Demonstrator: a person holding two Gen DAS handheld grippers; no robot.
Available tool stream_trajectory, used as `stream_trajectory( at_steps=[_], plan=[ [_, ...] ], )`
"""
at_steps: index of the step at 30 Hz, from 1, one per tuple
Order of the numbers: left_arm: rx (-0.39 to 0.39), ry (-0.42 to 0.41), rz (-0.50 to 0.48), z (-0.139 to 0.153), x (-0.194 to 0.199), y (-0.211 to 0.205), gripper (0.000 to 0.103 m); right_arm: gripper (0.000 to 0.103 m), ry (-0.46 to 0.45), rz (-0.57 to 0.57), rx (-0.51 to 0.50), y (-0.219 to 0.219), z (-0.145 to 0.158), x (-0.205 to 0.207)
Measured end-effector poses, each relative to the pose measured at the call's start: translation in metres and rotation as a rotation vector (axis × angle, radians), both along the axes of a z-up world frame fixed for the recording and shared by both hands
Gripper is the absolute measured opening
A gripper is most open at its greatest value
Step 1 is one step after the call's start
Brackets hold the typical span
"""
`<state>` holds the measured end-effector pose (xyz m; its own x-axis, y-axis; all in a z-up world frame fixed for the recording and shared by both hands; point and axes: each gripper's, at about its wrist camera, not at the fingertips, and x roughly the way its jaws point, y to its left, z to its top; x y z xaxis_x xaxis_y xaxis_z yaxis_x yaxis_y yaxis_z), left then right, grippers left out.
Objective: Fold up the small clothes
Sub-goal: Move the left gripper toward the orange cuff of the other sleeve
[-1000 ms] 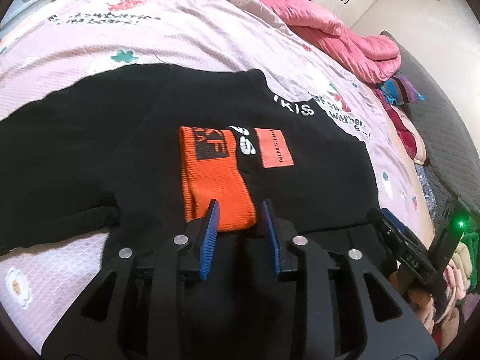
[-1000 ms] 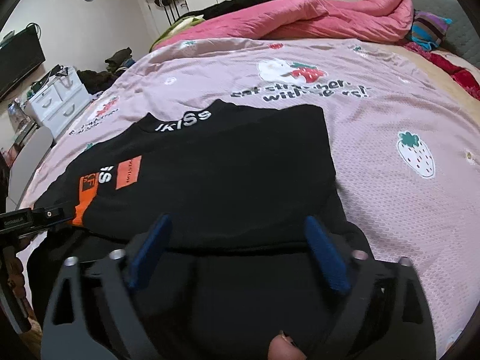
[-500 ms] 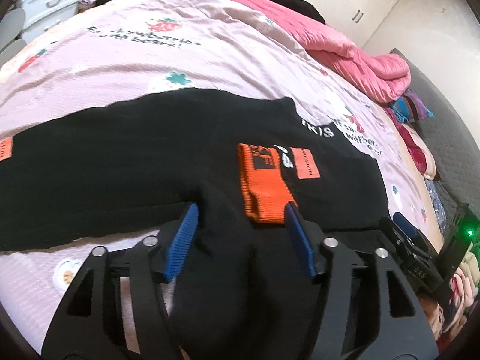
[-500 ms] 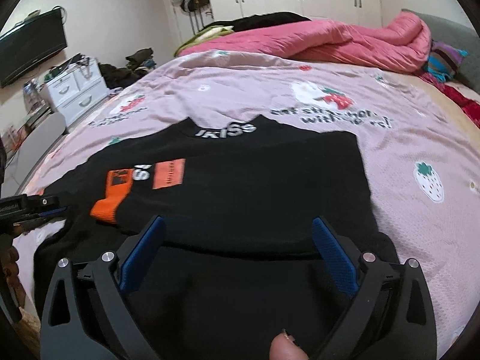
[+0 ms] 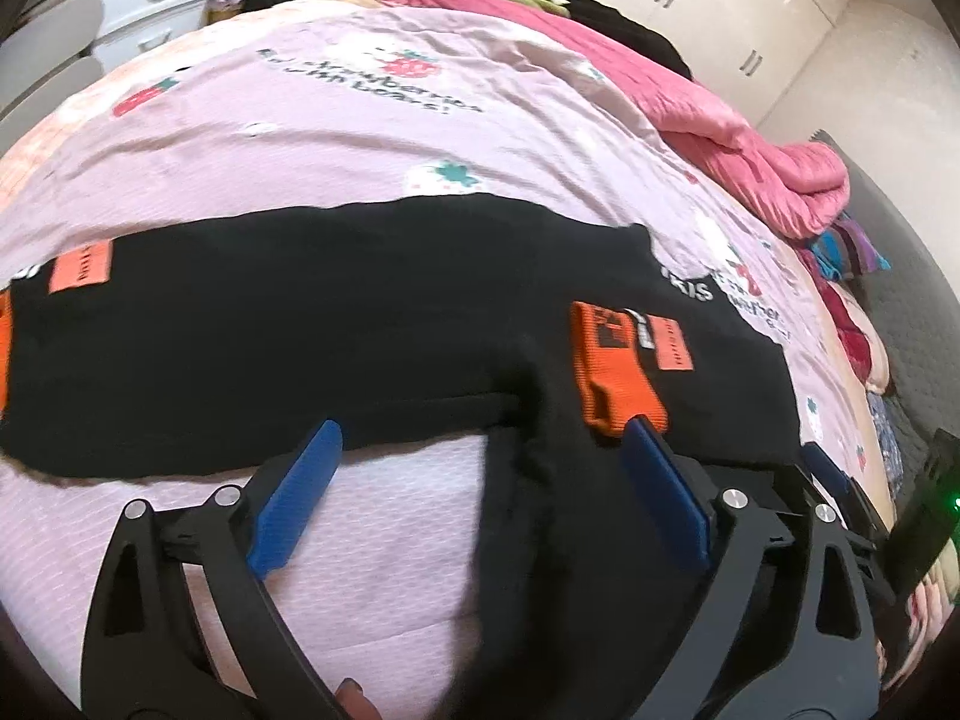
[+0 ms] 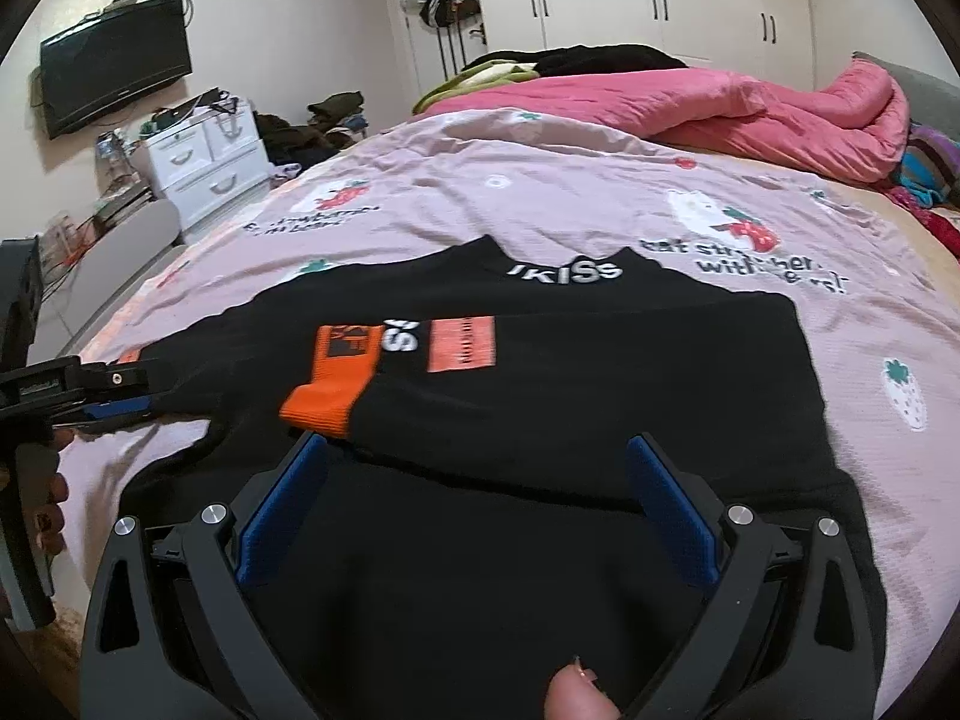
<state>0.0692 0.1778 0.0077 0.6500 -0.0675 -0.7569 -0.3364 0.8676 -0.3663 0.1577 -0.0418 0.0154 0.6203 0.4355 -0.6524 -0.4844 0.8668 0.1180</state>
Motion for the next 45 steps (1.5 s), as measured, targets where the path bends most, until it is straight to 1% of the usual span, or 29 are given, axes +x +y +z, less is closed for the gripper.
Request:
stream_trajectory(
  at_steps=[2,12,16,20,24,32,34,35,40,45],
  plan=[
    [0.004,0.002,0.023,-0.001,-0.006,0.007,0.092,0.099,-0.001,0.013,-0.001,0.006,0.001,-0.003],
    [0.016,0.012,0.127,-0.003,-0.039,0.050,0.092,0.099,0.005,0.091,-0.017,0.048,0.001,-0.019],
    [-0.010,0.017,0.172,-0.007,-0.053,0.069,0.094,0.099,0.000,0.121,0.007,0.068,0.006,-0.027],
    [-0.006,0.009,0.201,-0.006,-0.066,0.082,0.094,0.099,0.014,0.144,0.027,0.088,0.008,-0.031],
    [-0.019,0.008,0.228,-0.007,-0.075,0.095,0.094,0.099,0.014,0.177,0.026,0.109,0.012,-0.037],
    [-0.057,0.014,0.280,-0.012,-0.092,0.118,0.094,0.099,0.009,0.240,0.001,0.149,0.014,-0.049],
    [-0.086,0.019,0.293,-0.016,-0.096,0.124,0.094,0.099,0.016,0.249,-0.004,0.156,0.012,-0.052],
    [-0.106,0.019,0.293,-0.017,-0.096,0.127,0.094,0.099,0.021,0.251,-0.006,0.158,0.011,-0.052],
    [-0.144,0.023,0.302,-0.024,-0.096,0.133,0.094,0.099,0.051,0.270,-0.005,0.168,0.005,-0.059],
    [-0.181,-0.010,0.331,-0.022,-0.101,0.137,0.094,0.099,0.059,0.271,-0.004,0.167,0.002,-0.062]
  ],
)
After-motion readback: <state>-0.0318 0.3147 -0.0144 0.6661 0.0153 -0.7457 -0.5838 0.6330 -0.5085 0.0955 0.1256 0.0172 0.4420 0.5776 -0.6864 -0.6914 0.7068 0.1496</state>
